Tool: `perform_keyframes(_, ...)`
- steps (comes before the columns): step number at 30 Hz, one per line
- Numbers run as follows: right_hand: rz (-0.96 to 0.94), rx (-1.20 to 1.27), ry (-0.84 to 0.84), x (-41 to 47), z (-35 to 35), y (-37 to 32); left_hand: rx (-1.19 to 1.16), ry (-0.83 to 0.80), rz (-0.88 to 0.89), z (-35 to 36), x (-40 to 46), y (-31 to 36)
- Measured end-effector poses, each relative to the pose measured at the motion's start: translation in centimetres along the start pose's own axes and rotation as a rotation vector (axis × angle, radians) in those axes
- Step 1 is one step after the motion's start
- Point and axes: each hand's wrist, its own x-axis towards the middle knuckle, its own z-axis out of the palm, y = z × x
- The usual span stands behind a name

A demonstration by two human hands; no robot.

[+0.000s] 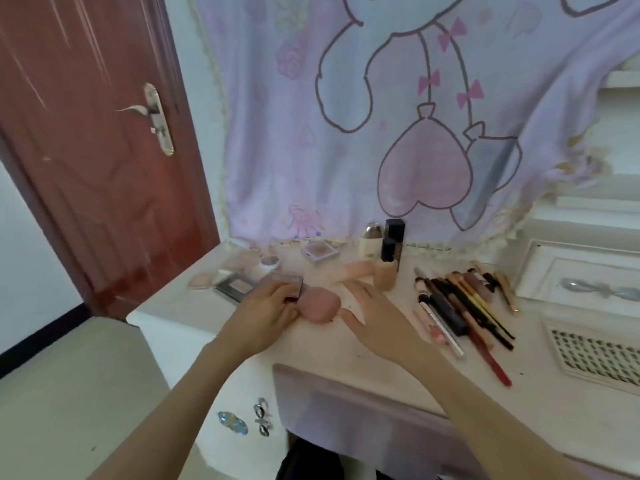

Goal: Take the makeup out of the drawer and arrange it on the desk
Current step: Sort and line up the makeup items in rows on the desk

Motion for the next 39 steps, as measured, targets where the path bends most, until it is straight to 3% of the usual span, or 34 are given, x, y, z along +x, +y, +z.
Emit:
perform_keyframes(4,-0.002,0.009,-0.095,3.5,2.9,-1.3,-0.015,-0.011,-0.15,0.0,-1.8,-4.7)
perform_keyframes(8,-0.133,-0.112,-0.063,7.4,5.2,-2.5,-0.056,0.056,-0.261,0.5,-1.8,-8.0)
perform_keyframes(13,-0.235,-0.269,-0.196,10.8,8.1,-3.6,0.018,-0.065,-0.182,0.8,-0.4,-11.4)
perform_keyframes(17,-0.211,-0.319,-0.214,10.9,9.6,-3.3,0.053,-0.187,-0.097,0.9,1.4,-12.8)
perform_keyframes(25,-0.205,-0.332,-0.244,11.0,9.2,-2.9,0.049,-0.184,-0.086,1.1,-0.9,-13.4)
perform_keyframes(31,-0.169,-0.34,-0.25,10.7,8.5,-2.0,0.23,-0.121,-0.193,0.6,-2.5,-12.4)
perform_keyframes(39,-0.135,-0.306,-0.225,10.3,8.3,-1.4,0.021,-0.418,-0.248,-0.8,0.6,-13.4)
